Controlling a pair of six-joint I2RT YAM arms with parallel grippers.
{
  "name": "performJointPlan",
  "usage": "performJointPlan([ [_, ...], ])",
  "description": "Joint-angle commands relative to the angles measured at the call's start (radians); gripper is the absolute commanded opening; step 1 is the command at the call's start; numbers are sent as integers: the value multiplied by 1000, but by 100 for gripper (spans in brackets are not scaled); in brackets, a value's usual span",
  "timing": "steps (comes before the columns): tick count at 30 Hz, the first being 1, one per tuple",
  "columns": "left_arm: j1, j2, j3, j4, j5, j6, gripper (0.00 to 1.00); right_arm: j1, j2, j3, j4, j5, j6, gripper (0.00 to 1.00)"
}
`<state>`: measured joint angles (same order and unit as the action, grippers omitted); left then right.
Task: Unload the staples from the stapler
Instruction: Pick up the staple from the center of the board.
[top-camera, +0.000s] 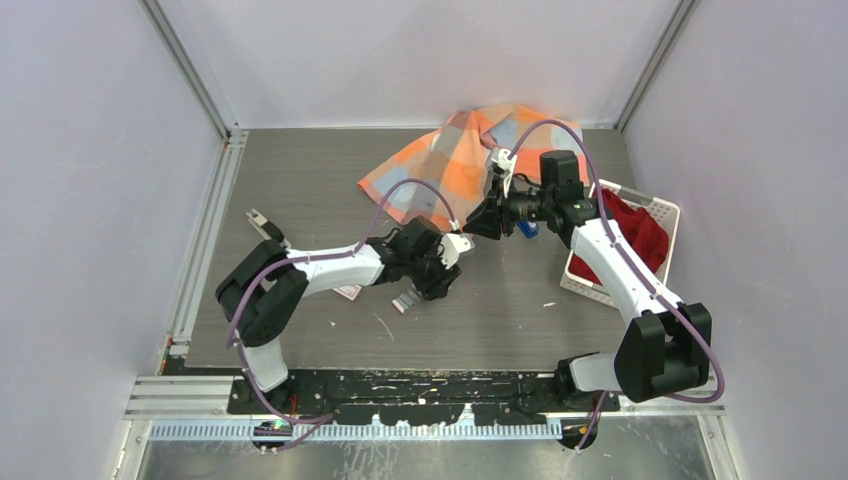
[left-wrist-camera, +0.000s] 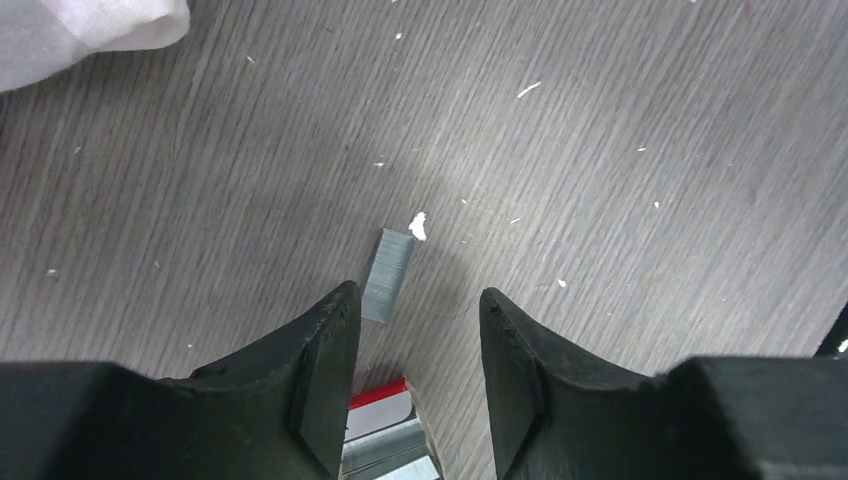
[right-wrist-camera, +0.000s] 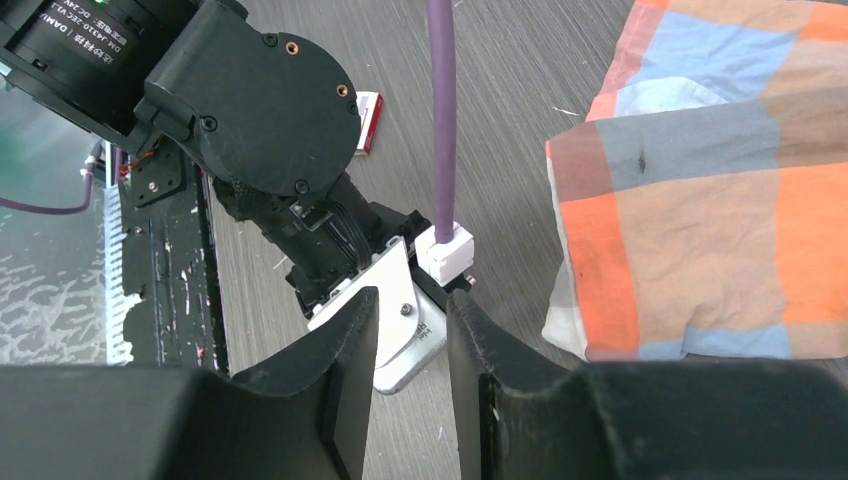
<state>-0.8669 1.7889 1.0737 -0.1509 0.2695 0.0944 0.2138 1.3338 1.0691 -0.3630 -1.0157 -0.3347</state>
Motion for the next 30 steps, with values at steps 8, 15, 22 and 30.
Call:
performJointPlan([
  [8,-9,31,50,-19,-83,54,47,-5,-30,5,45,-38,18,37],
  [15,-11,54,60,-34,-86,61,39,-6,-29,5,47,-40,19,37],
  [22,-34,73,76,-73,-141,68,27,-7,-30,3,50,-45,22,37],
  [30,-41,76,70,-77,-164,50,13,-8,-32,0,54,-52,26,37],
])
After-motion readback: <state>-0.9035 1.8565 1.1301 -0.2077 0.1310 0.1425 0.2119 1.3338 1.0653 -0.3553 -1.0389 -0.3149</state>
